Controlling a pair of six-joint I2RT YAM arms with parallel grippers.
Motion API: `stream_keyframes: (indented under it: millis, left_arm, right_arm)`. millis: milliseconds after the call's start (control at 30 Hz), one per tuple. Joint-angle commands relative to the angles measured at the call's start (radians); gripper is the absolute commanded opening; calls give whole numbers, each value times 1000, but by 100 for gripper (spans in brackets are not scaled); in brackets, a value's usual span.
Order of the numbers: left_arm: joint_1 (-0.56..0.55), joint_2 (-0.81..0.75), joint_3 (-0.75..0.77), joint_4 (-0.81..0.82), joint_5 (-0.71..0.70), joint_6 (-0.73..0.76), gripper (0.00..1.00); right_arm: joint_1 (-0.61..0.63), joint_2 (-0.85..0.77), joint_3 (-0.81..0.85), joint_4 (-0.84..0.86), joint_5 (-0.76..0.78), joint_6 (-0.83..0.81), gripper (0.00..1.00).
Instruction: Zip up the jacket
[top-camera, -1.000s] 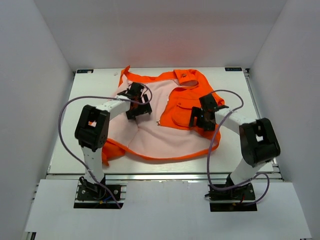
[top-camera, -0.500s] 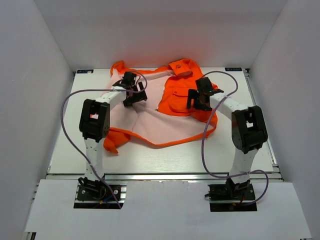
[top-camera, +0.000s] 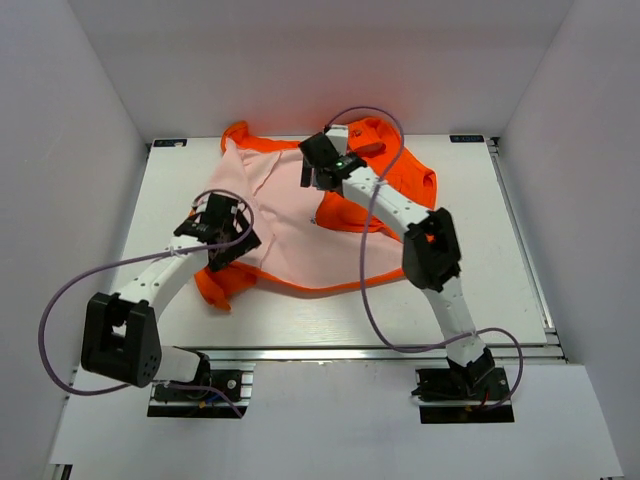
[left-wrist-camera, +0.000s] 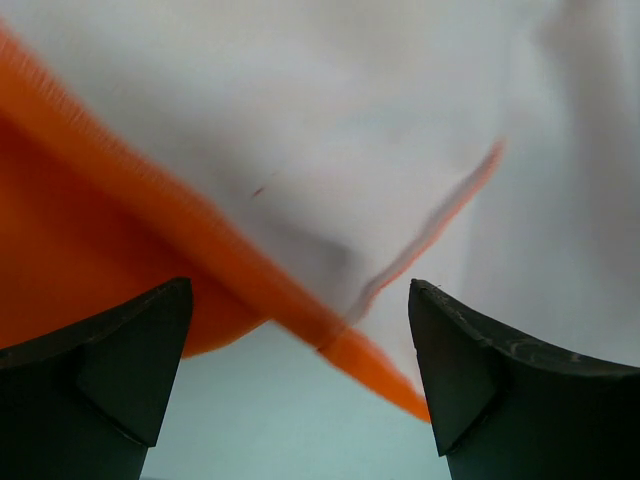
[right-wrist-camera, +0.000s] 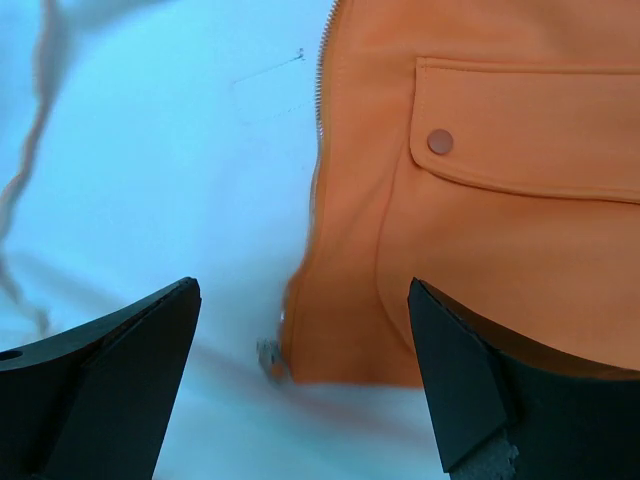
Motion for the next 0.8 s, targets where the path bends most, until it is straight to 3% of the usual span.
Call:
stream_keyframes:
  millis: [0, 167, 267, 367, 467, 533, 600, 767]
  left_arm:
    - [6, -78, -66, -68, -59, -87, 98]
    - [6, -133, -92, -59, -48, -76, 98]
    - [6, -144, -89, -68, -57, -73, 98]
    - [6, -151, -92, -58, -71, -61, 98]
    - [6, -151, -91, -45, -79, -59, 98]
    - [6, -148, -83, -47, -85, -59, 98]
    - [6, -145, -68, -61, -103, -68, 98]
    - [6, -96, -22, -47, -130, -81, 98]
  right_arm:
    - [-9, 167, 157, -142, 136, 119, 89]
    - [-6, 227, 122, 110, 170, 33, 89]
    - [-6, 284, 190, 93, 216, 32, 89]
    - [-6, 269, 117, 130, 247, 29, 84]
    - [-12, 248, 81, 145, 247, 32, 70]
    - [-12, 241, 81, 126, 257, 27, 38]
    - [-12, 225, 67, 118, 259, 21, 18]
    - [-12, 159, 37, 144, 201, -31, 0]
